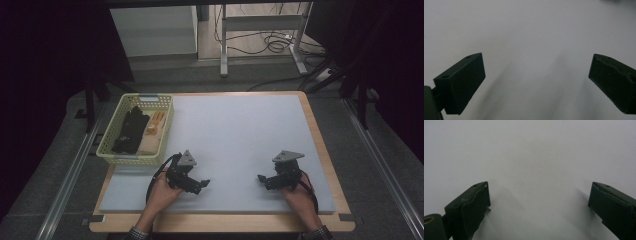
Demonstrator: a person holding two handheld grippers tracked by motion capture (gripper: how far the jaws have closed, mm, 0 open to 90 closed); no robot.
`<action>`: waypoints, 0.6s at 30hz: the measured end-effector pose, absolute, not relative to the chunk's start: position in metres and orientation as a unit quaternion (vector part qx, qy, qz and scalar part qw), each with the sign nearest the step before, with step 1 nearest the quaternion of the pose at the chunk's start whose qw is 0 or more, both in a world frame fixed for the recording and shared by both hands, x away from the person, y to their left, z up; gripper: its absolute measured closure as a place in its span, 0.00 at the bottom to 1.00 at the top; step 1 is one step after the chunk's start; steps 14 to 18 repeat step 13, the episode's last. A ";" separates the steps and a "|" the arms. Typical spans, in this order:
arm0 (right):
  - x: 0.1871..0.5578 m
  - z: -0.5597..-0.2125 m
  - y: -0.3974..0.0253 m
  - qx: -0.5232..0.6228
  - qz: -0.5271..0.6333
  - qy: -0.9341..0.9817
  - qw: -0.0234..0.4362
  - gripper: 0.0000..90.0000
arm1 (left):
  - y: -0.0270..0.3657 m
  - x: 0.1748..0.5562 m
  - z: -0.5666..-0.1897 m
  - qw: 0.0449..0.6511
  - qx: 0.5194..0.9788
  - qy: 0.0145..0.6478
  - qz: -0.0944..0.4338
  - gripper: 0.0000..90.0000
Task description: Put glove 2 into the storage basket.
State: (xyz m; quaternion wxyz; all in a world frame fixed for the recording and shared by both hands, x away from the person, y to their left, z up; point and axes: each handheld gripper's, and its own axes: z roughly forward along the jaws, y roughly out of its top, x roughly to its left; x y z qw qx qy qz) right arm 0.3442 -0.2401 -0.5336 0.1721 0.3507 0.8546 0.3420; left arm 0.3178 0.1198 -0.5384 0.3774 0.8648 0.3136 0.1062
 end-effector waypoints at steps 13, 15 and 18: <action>0.344 -0.534 -0.240 0.350 0.343 0.855 0.172 0.04 | 0.116 0.318 -0.548 0.354 0.875 0.313 0.111 0.00; 0.344 -0.534 -0.240 0.350 0.343 0.855 0.172 0.04 | 0.116 0.318 -0.548 0.354 0.875 0.313 0.111 0.00; 0.344 -0.534 -0.240 0.350 0.343 0.855 0.172 0.04 | 0.116 0.318 -0.548 0.354 0.875 0.313 0.111 0.00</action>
